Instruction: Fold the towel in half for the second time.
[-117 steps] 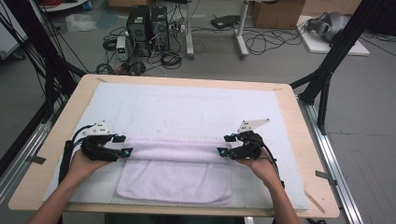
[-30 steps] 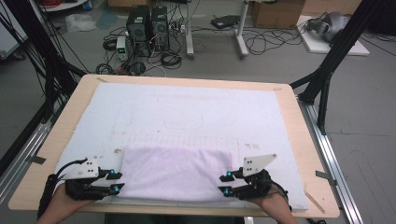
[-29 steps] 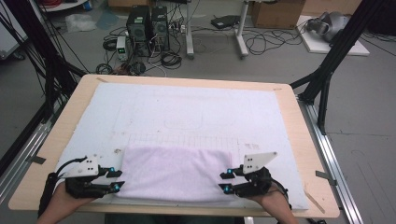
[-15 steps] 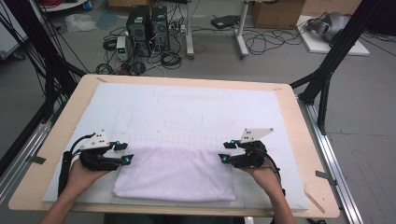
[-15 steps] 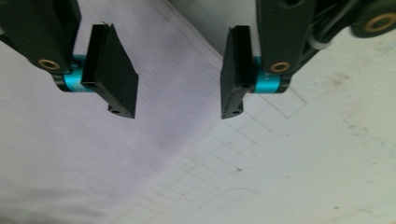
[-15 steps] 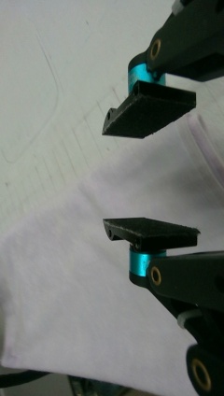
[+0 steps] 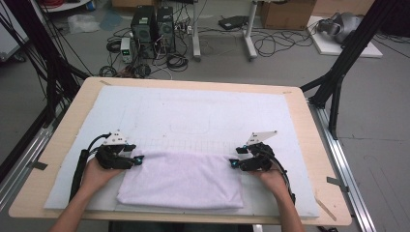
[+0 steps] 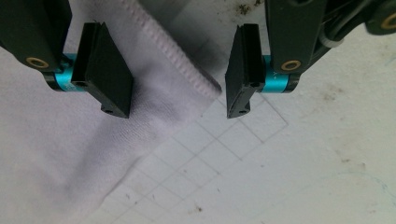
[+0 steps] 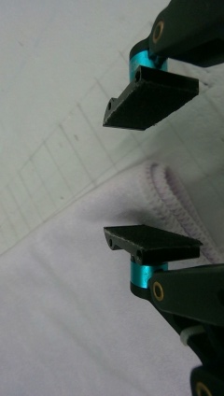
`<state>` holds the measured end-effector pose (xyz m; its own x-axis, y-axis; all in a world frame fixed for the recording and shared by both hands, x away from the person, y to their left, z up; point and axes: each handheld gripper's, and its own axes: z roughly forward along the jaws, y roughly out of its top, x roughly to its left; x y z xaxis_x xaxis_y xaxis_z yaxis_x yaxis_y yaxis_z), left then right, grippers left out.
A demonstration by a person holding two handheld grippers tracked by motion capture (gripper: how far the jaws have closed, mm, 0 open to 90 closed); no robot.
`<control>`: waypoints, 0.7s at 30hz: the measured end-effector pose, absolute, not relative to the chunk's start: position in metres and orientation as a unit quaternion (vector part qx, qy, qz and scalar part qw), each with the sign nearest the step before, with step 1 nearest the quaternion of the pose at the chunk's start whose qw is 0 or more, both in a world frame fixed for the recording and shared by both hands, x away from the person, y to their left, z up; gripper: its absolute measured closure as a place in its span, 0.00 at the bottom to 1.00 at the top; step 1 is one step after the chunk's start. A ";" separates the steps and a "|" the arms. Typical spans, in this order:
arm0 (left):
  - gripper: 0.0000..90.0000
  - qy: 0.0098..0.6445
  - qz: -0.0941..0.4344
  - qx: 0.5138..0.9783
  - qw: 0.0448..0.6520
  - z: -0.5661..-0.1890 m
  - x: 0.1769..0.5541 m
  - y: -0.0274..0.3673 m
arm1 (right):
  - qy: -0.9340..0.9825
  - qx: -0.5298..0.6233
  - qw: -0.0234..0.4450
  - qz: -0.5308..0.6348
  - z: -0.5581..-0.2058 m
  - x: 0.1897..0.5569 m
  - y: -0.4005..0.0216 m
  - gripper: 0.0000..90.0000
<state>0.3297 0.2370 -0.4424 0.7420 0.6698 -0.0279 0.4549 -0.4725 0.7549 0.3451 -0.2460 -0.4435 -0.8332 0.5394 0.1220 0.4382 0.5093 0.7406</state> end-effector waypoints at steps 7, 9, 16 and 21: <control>0.47 0.343 0.114 0.843 0.398 -0.445 0.333 0.241 | 0.864 0.292 0.061 0.406 -0.448 0.343 -0.247 0.44; 0.49 0.339 0.115 0.845 0.398 -0.445 0.332 0.241 | 0.864 0.296 0.065 0.403 -0.448 0.342 -0.246 0.45; 0.60 0.332 0.106 0.843 0.409 -0.446 0.331 0.243 | 0.864 0.286 0.047 0.411 -0.448 0.337 -0.245 0.68; 0.67 0.328 0.105 0.844 0.410 -0.445 0.329 0.242 | 0.867 0.280 0.048 0.409 -0.447 0.335 -0.243 0.73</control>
<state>0.3289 0.2418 -0.4453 0.7621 0.6408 -0.0923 0.4683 -0.4472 0.7620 0.3347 -0.2435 -0.4465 -0.8384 0.5251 0.1461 0.4466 0.5083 0.7363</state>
